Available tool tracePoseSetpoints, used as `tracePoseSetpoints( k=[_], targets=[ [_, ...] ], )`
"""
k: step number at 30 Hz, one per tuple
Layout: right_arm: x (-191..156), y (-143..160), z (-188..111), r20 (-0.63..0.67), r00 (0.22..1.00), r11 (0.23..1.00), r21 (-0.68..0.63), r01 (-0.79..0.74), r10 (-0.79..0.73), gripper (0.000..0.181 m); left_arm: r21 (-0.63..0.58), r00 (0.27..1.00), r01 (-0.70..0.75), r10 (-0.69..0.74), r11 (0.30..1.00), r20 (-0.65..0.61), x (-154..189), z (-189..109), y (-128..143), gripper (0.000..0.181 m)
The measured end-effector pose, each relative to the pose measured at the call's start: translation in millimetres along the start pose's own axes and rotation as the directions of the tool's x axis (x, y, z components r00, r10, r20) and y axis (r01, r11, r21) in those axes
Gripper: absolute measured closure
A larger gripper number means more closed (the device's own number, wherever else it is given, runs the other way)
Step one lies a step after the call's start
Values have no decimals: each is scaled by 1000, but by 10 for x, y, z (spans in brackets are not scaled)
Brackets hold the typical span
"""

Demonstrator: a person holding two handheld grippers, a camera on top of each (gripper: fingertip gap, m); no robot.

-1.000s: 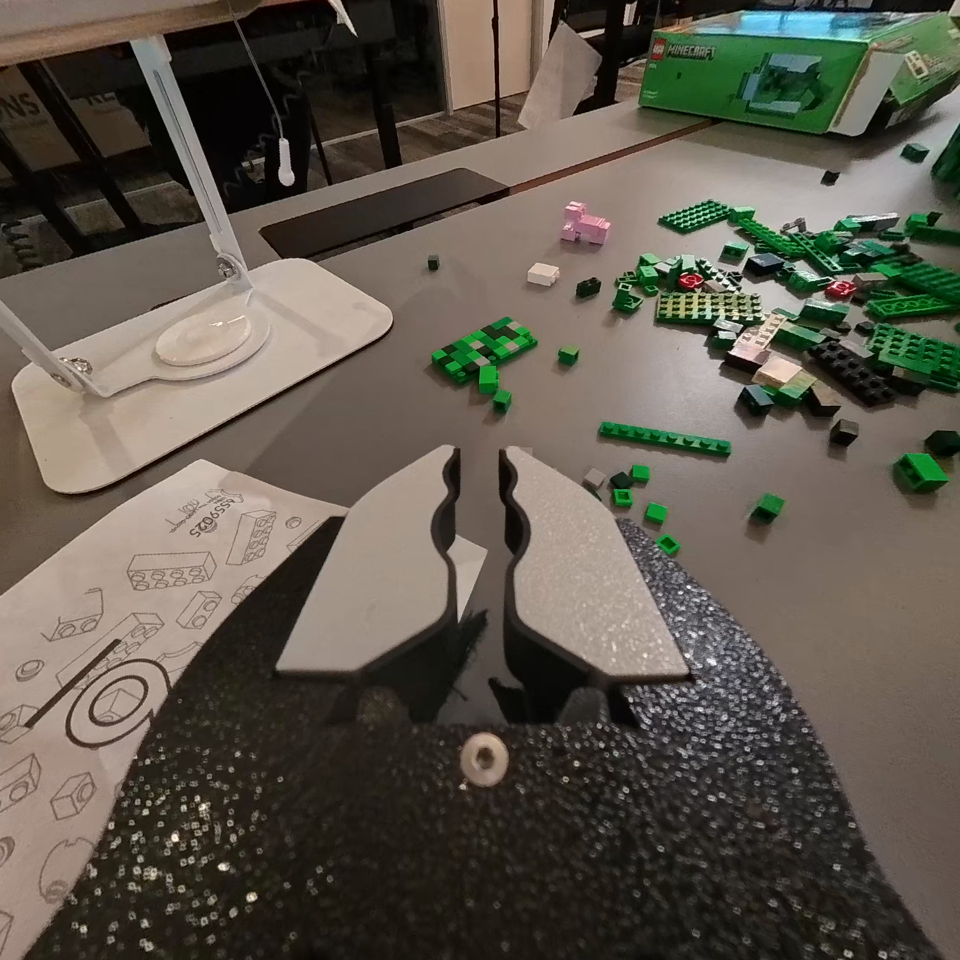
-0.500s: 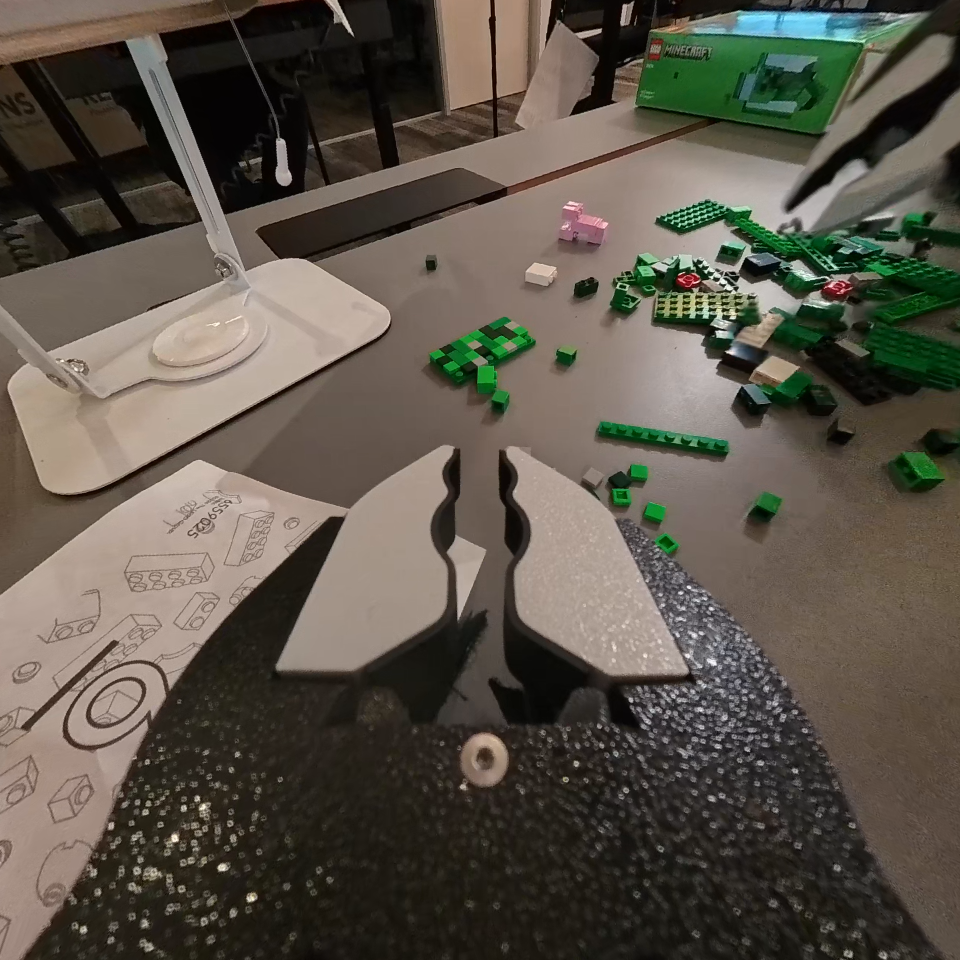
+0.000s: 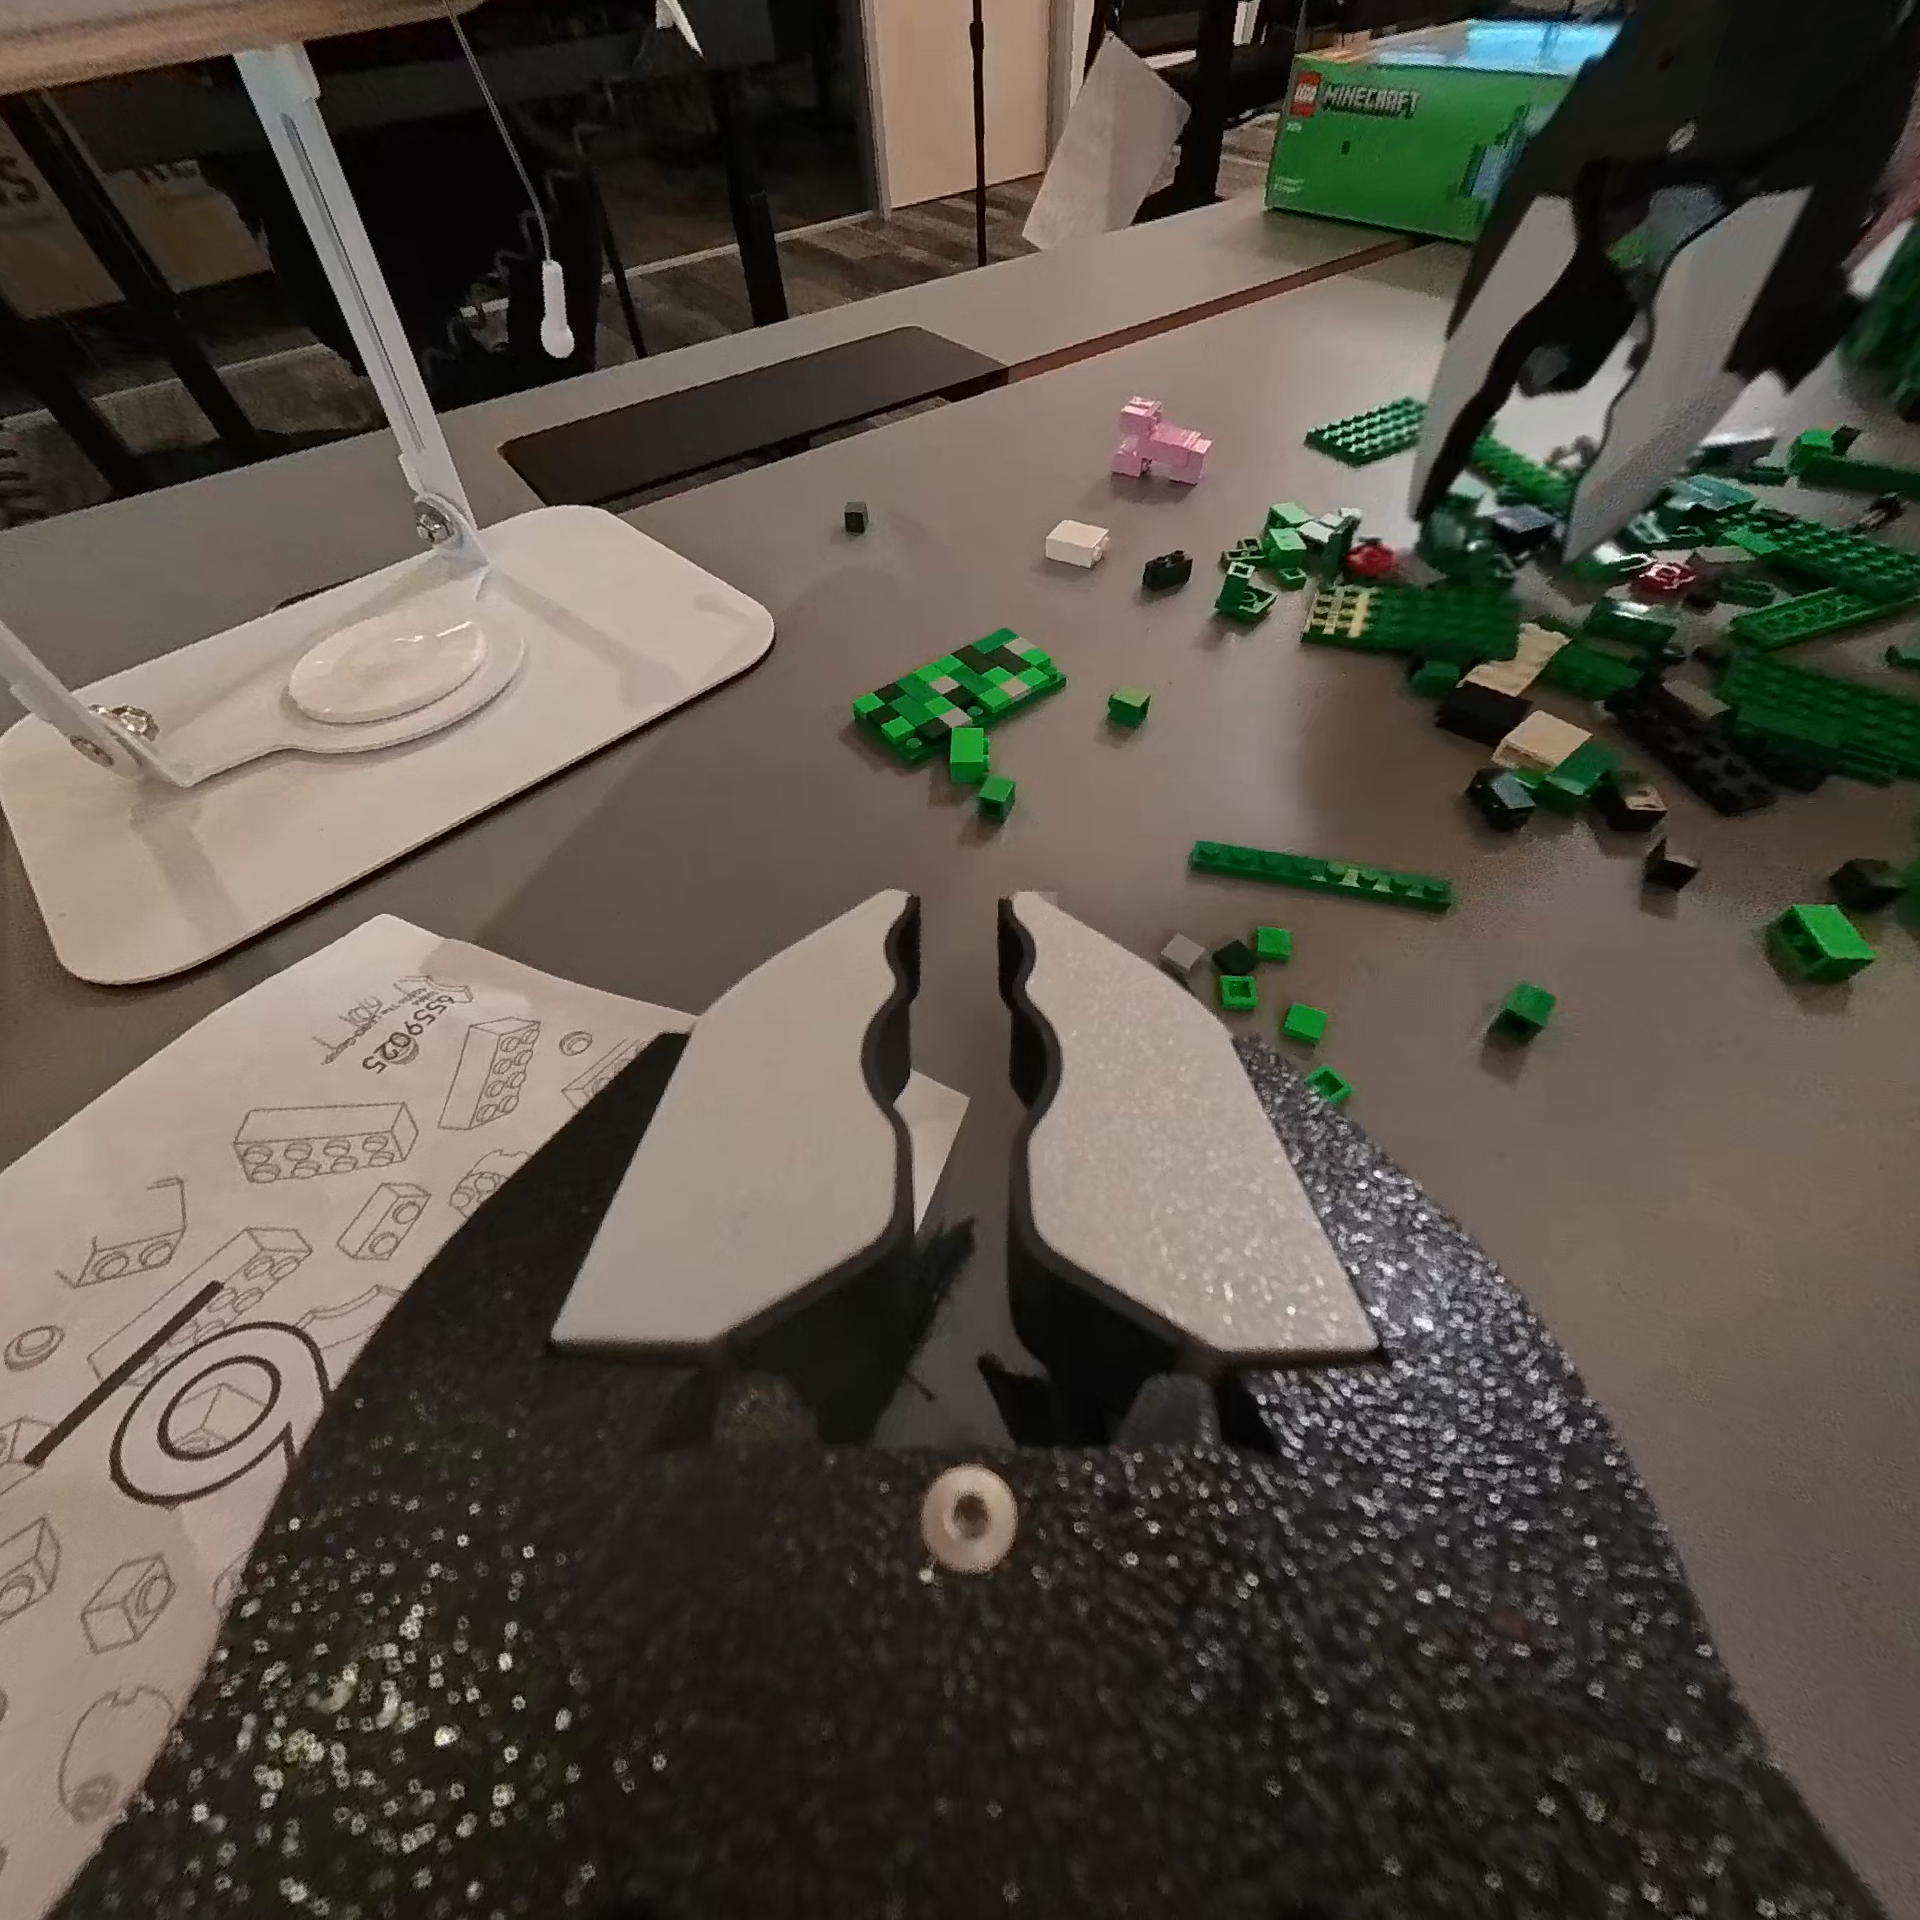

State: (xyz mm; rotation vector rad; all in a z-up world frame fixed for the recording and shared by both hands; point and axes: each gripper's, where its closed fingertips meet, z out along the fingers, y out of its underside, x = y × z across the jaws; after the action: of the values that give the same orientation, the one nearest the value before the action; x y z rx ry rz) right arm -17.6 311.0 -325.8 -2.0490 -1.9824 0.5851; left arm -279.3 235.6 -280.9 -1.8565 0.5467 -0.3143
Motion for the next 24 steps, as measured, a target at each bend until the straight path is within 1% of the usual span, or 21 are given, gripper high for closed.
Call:
tracePoseSetpoints(
  k=[2, 3, 4, 5, 7, 9, 12, 15, 17, 19, 22, 24],
  targets=[
    [113, 13, -82, -77, 996, 999, 11, 34, -33, 129, -14, 1000, -12, 12, 1000, 1, 10, 13, 16, 168],
    [194, 7, -119, -118, 992, 999, 23, 41, -38, 134, -23, 1000, -21, 21, 1000, 2, 17, 21, 25, 168],
    [295, -4, -146, -160, 987, 999, 36, 28, -21, 143, -30, 1000, -30, 30, 999, 2, 24, 28, 33, 168],
    [382, -22, -155, -181, 983, 999, 54, -9, 19, 149, -36, 999, -39, 39, 999, 3, 31, 33, 41, 168],
    [466, -73, -110, -150, 982, 990, 90, -106, 118, 150, -43, 999, -52, 52, 998, 5, 40, 40, 48, 168],
    [529, -69, -59, -151, 978, 988, 79, -134, 144, 151, -44, 998, -56, 56, 997, 6, 41, 41, 50, 168],
    [637, -8, -94, -263, 958, 994, 40, -105, 112, 151, -35, 999, -44, 44, 998, 5, 32, 33, 39, 168],
    [617, 54, -219, -320, 938, 991, 64, -117, 132, 154, -23, 1000, -27, 27, 999, 2, 22, 22, 26, 168],
    [596, 184, -320, -370, 915, 987, 68, -148, 162, 155, -20, 1000, -21, 20, 1000, -1, 19, 19, 23, 168],
    [569, 367, -454, -450, 872, 981, 78, -176, 192, 156, -20, 1000, -19, 19, 1000, -2, 19, 18, 23, 168],
    [474, 672, -688, -550, 781, 955, 164, -246, 295, 158, -21, 1000, -21, 21, 1000, -2, 21, 21, 24, 168],
    [378, 902, -818, -576, 714, 917, 236, -321, 398, 160, -23, 1000, -21, 21, 1000, -2, 20, 23, 26, 168]
  ],
)
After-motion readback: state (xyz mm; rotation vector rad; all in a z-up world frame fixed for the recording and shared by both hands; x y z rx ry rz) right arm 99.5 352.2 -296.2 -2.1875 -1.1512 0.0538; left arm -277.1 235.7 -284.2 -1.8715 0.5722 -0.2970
